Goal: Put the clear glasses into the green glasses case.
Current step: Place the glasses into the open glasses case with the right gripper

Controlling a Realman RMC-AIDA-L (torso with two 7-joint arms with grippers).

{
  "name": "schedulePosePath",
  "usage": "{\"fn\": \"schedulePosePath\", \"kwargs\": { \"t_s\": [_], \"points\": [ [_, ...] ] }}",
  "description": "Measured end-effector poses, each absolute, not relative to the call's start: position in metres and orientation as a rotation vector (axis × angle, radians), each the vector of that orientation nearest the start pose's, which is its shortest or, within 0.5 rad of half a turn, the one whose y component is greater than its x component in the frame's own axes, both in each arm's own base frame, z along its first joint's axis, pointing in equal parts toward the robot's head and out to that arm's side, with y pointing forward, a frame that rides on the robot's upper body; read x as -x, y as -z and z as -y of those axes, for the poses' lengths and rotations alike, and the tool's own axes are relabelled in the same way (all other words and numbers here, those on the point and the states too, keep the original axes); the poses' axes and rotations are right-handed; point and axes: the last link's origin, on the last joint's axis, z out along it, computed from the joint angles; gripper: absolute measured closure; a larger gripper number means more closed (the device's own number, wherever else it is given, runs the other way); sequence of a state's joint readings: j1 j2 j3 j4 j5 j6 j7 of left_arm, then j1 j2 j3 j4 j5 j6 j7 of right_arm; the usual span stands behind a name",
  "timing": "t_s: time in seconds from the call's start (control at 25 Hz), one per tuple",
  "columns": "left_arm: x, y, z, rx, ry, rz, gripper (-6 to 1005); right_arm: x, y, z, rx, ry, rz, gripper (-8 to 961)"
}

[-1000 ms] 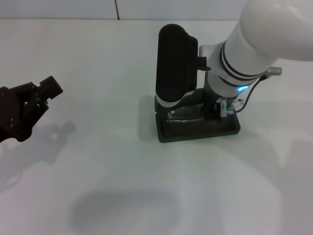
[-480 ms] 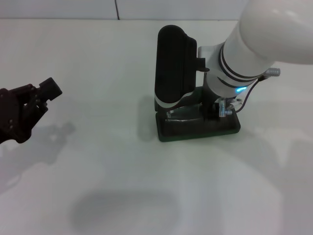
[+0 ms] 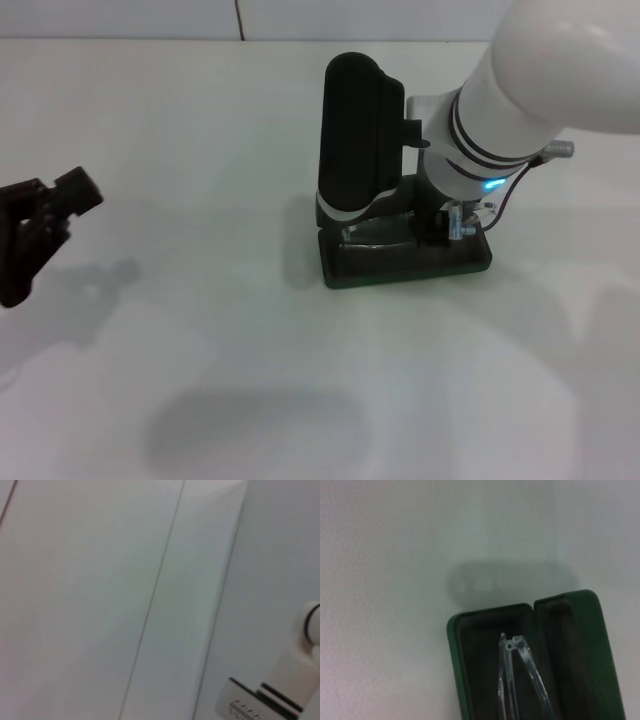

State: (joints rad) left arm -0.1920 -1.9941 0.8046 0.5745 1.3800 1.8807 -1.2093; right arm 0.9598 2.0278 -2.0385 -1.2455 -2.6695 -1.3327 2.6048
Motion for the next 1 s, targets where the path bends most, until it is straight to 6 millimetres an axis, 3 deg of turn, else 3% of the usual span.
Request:
{"fn": "schedulePosePath", "kwargs": {
  "t_s": [0.28, 1.0],
  "points": [
    [0.307, -0.084, -0.225, 2.325, 1.301, 0.485, 904, -0.082, 0.087, -0.362, 2.608, 0.897, 0.147, 854],
    [0.305, -0.084, -0.222, 2.333, 1.31, 0.462, 885, -0.08, 0.087, -0.362, 2.604, 0.905, 0.17, 830]
  ]
}}
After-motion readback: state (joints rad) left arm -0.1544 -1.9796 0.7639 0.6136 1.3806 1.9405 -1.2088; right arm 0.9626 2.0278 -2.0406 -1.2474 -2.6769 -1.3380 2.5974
